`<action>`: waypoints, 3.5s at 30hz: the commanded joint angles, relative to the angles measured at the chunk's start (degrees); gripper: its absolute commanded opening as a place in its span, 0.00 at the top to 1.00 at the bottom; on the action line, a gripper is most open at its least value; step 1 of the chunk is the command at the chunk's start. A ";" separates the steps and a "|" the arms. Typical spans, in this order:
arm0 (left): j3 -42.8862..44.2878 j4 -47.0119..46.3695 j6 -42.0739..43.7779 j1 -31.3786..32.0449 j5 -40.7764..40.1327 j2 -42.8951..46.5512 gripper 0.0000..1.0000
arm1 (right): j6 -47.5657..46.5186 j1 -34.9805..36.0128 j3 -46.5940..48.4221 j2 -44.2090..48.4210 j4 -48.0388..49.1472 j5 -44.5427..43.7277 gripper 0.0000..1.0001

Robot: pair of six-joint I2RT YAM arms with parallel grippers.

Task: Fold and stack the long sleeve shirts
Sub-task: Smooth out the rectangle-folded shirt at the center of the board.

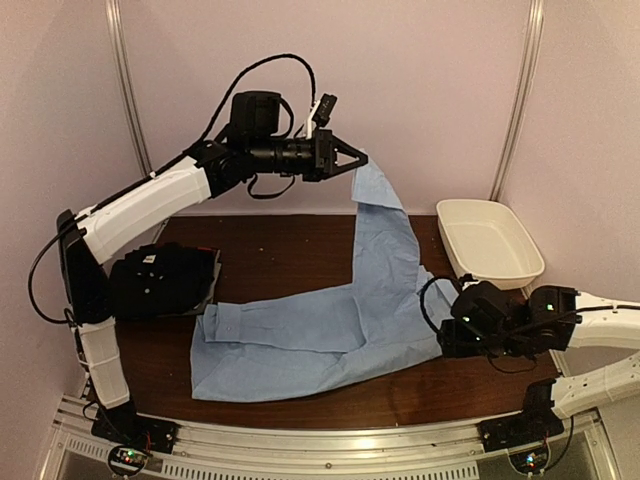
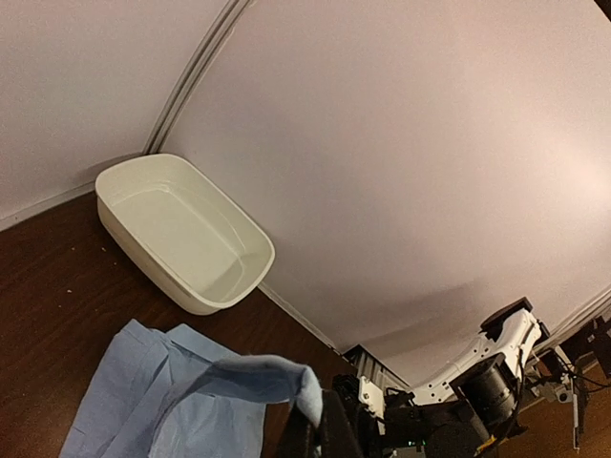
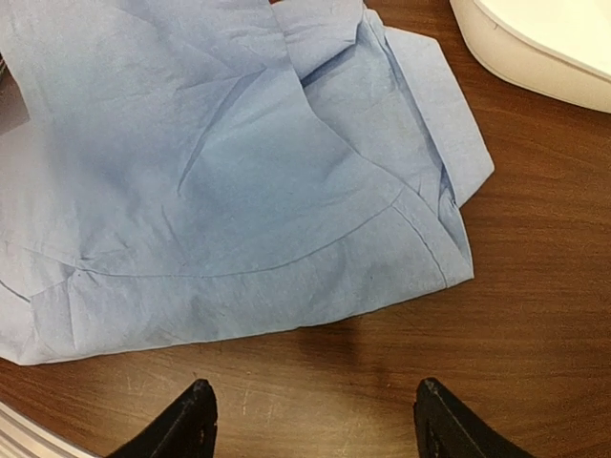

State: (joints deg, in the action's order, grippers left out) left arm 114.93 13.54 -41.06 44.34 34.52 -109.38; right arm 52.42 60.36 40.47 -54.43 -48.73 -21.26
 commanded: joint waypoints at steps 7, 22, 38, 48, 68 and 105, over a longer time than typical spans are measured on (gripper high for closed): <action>-0.43 -3.46 -0.56 -0.48 2.96 0.29 1.00 | -17.93 -1.89 4.73 -1.85 17.65 -6.64 0.12; -4.19 -4.03 -1.18 -0.39 4.44 4.02 1.00 | -49.86 -16.58 16.06 -19.61 38.02 5.94 0.05; -3.84 -1.87 1.31 -0.56 2.36 3.70 1.00 | -51.07 -18.97 15.67 -14.47 29.37 8.12 0.95; -6.33 -2.38 2.20 -0.57 1.26 2.63 1.00 | -43.89 -19.09 15.14 -7.14 20.99 -1.64 1.00; -36.66 1.03 12.75 -1.45 -23.55 15.50 0.32 | -39.04 -31.72 18.53 -22.61 22.14 6.29 1.00; -85.65 11.00 -3.64 -1.45 -35.22 38.21 0.66 | -42.06 -33.56 18.20 -29.52 27.11 14.97 1.00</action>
State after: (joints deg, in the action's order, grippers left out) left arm 29.85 26.61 -46.44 43.18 -0.03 -70.32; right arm 10.66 27.16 57.84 -83.70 -22.39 -7.05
